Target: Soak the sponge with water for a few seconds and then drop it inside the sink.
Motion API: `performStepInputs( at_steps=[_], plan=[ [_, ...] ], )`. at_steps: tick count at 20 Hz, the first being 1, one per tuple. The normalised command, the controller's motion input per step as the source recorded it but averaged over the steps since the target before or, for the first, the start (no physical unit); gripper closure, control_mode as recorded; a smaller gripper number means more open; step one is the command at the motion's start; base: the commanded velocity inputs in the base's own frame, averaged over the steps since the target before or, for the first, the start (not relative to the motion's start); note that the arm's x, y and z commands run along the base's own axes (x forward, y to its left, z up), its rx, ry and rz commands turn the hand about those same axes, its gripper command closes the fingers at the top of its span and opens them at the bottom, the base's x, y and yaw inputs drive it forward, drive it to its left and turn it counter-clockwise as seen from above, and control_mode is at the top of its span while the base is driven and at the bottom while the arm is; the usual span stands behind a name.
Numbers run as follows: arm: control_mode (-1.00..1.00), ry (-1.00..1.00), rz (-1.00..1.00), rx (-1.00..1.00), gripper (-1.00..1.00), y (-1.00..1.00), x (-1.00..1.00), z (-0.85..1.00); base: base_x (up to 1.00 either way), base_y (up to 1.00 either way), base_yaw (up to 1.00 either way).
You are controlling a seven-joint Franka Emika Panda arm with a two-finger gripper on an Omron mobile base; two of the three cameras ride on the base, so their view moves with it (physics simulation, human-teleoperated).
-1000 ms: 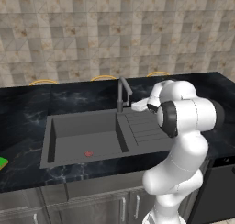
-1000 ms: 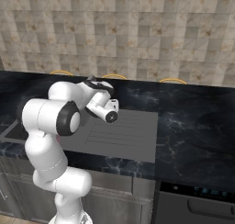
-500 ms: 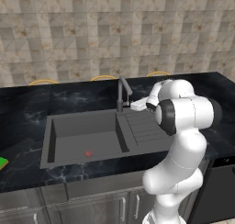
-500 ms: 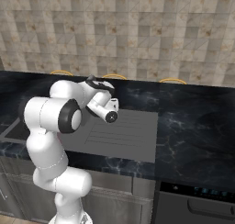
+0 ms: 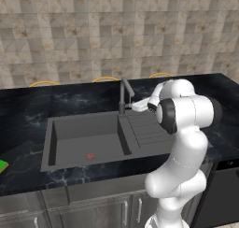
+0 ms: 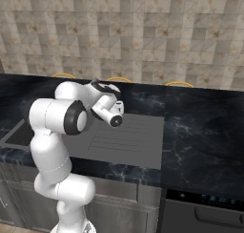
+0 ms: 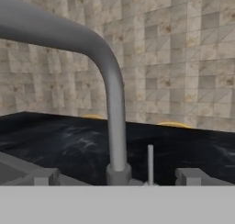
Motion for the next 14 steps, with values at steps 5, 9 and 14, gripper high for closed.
performStepInputs(
  at_steps=[5,9,14],
  plan=[
    [-1.00,0.00,0.00,0.00,-1.00,0.00,0.26,0.00,0.00,0.00,0.00],
    [-1.00,0.00,0.00,0.00,-1.00,0.00,0.27,0.00,0.00,0.00,0.00],
    [-1.00,0.00,0.00,0.00,-1.00,0.00,0.23,0.00,0.00,0.00,0.00]
  ],
)
